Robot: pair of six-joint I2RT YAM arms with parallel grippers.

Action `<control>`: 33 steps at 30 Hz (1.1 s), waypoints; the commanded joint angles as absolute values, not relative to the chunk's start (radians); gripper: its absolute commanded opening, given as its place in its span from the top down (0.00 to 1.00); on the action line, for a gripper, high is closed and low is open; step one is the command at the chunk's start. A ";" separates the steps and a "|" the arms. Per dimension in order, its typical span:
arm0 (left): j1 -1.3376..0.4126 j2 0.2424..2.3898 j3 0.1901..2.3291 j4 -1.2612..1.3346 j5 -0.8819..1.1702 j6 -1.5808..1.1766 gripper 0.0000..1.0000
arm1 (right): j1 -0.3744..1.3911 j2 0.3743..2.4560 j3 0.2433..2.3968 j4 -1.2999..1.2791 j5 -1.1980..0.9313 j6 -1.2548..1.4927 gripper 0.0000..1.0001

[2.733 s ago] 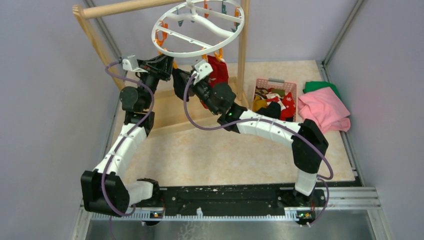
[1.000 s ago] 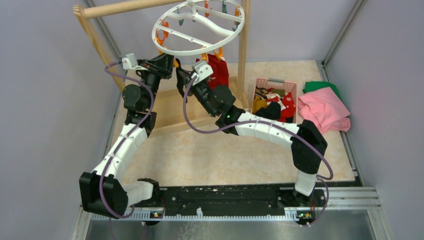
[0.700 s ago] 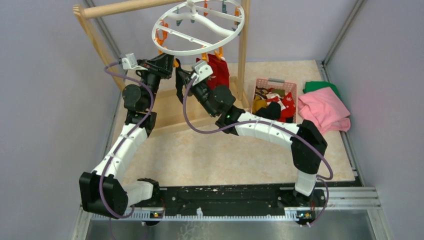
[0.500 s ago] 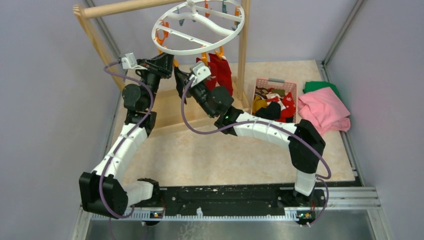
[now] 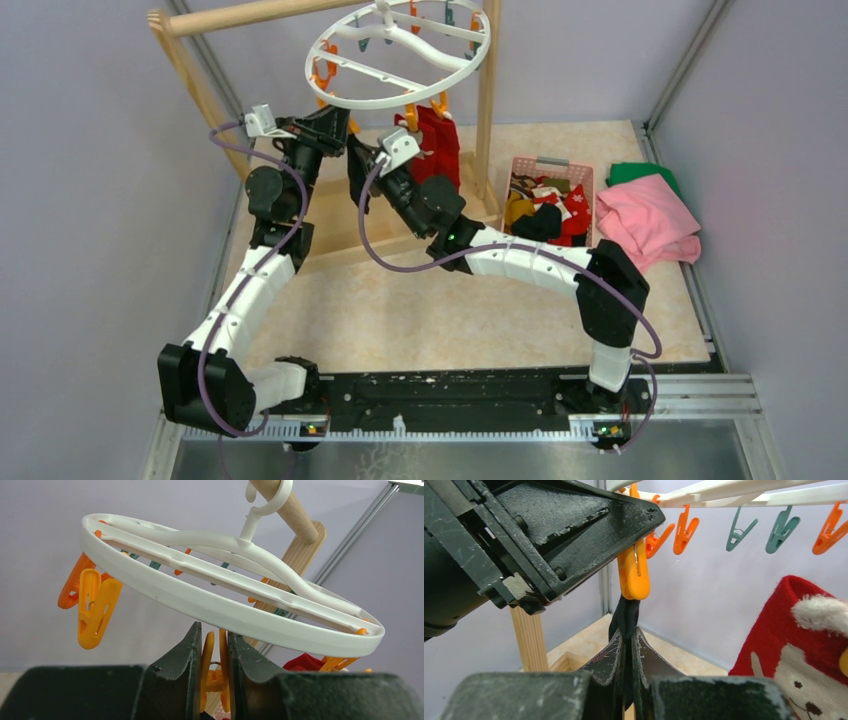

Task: Clip the socks to the hanger
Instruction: Clamp the sock onto the hanger.

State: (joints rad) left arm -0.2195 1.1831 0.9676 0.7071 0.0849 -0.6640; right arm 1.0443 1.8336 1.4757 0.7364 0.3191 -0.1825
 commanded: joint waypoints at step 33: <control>-0.235 1.190 0.997 0.615 0.076 -0.693 1.00 | 1.054 1.827 1.514 0.797 0.469 -0.216 1.00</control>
